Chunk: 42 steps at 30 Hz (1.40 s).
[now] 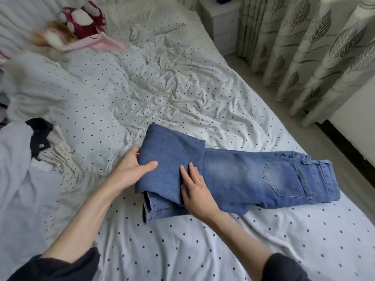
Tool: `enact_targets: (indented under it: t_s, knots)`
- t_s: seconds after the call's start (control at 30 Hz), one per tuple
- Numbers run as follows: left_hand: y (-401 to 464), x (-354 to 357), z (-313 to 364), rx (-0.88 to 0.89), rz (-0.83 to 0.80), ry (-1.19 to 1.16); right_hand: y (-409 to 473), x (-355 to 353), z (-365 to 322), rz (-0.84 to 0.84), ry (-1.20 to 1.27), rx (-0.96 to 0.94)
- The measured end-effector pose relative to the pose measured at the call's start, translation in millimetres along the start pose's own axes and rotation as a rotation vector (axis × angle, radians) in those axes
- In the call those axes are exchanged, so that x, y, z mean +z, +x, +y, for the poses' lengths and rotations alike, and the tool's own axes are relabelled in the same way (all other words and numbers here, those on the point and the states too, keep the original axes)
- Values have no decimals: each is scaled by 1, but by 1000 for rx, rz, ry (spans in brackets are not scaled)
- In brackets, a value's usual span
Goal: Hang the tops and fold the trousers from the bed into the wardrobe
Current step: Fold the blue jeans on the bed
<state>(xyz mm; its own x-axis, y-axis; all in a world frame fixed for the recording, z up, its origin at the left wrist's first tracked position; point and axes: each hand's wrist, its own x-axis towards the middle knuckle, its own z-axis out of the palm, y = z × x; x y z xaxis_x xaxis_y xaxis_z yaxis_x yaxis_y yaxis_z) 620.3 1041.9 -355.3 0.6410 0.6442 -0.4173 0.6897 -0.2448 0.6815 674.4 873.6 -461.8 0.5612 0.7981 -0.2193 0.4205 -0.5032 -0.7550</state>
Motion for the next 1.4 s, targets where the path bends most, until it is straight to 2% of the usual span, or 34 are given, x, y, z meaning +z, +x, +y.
enact_targets:
  t_s: [0.13,0.23,0.27,0.33,0.4,0.43,0.5,0.6,0.67,0.77,0.83,0.87,1.0,1.13,1.2,1.33,1.4]
  knots:
    - [-4,-42,27,-6,133,236,17,1,-42,-89,178,-75]
    - [-4,-42,36,-47,184,454,33,4,-48,-198,389,-26]
    - [-1,-34,34,-64,153,498,36,2,-46,-198,493,27]
    - [3,-2,24,-47,-6,464,32,-7,-29,-102,780,205]
    - [4,40,16,10,-217,268,21,-25,-2,96,1046,389]
    - [3,57,16,20,-293,150,15,-37,11,205,1094,445]
    - [6,84,14,42,-334,-37,1,-57,43,356,902,472]
    - [22,94,-5,23,-59,-44,-13,-62,67,421,545,444]
    - [31,94,-26,-97,47,42,-17,-50,68,399,282,329]
    - [34,102,-53,-310,-135,-41,-17,-28,65,305,83,223]
    - [30,109,-56,-335,-235,-174,-16,-18,66,223,-11,244]
    - [29,110,-55,-312,-224,-202,-14,-17,68,185,-44,256]
    - [24,100,-32,-199,-123,-211,-13,-27,64,87,7,282]
    - [10,57,7,-93,-56,-132,-8,-42,30,84,290,239]
    - [7,31,21,-66,29,-56,0,-40,11,4,442,208]
    - [6,15,37,-100,195,425,20,-35,-4,-175,531,183]
    - [6,31,41,-72,186,546,16,-39,3,-133,611,214]
